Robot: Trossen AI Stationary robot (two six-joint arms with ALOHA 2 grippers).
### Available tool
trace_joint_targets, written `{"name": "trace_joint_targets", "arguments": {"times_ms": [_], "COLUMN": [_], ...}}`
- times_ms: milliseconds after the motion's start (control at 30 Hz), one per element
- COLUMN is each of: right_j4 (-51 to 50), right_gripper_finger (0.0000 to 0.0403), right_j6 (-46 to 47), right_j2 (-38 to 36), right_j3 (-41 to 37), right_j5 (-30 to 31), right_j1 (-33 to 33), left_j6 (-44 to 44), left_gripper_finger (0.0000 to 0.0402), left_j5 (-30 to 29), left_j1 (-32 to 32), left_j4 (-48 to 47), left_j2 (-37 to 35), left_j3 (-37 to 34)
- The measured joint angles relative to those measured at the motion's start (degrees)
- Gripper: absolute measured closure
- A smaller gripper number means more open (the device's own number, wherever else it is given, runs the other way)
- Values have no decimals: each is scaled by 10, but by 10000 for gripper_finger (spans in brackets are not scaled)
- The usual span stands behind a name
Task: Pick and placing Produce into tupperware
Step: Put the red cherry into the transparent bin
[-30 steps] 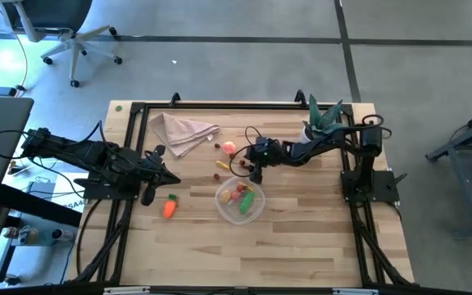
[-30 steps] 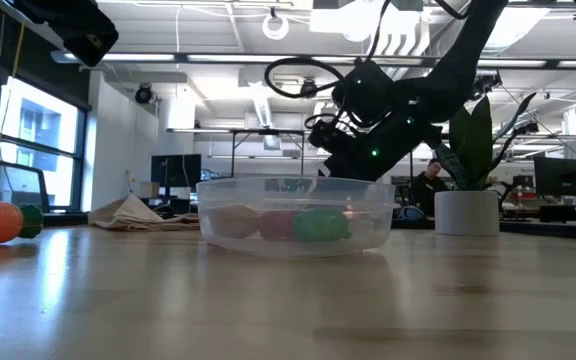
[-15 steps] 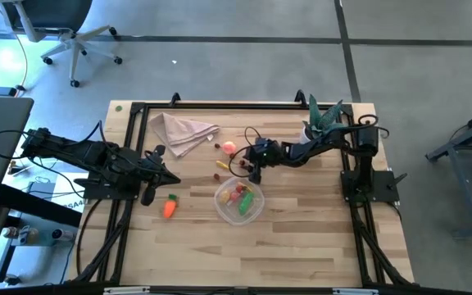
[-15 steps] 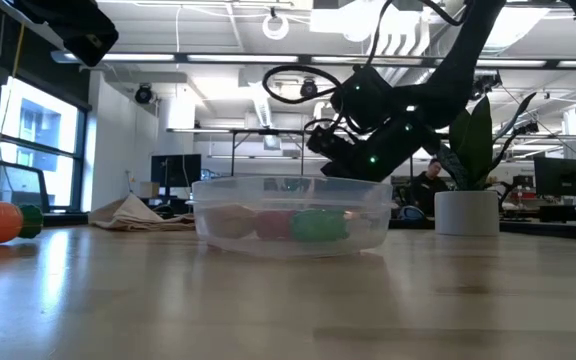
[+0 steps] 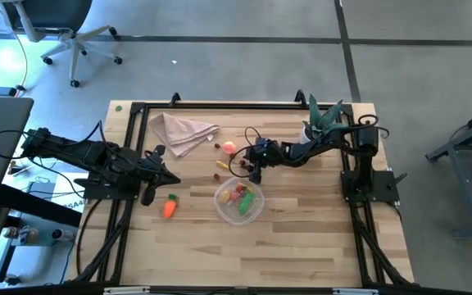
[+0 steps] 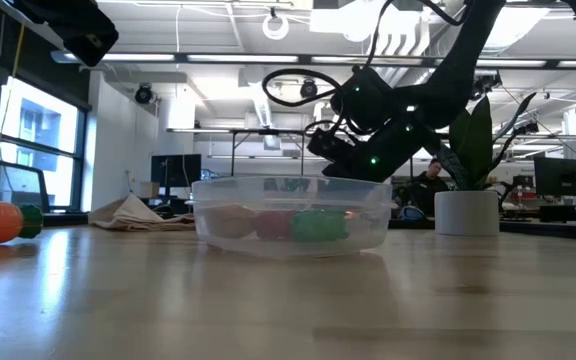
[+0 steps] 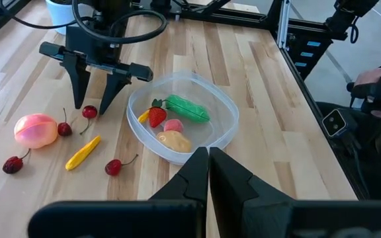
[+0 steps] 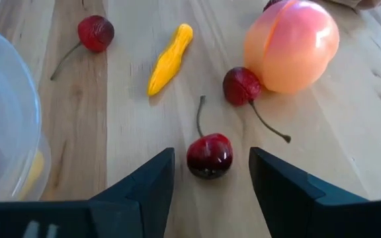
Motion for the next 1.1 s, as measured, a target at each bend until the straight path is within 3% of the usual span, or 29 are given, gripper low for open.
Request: {"name": "trace_joint_targets", "arguments": {"times_ms": [233,800,1100], "right_j4": [4,2,2], "right_gripper_finger": [259,266,296], "right_j6": [4,18,18], "right_j2": [0,0,0], "right_j3": [0,0,0], "right_j5": [-8,-4,-4], "right_j1": [3,3,3], "left_j6": [0,0,0], "left_gripper_finger": [396,396,396], "left_j5": [0,0,0], "left_j1": [0,0,0], "left_j4": [0,0,0], "left_j2": [0,0,0], "left_j3": [0,0,0]}}
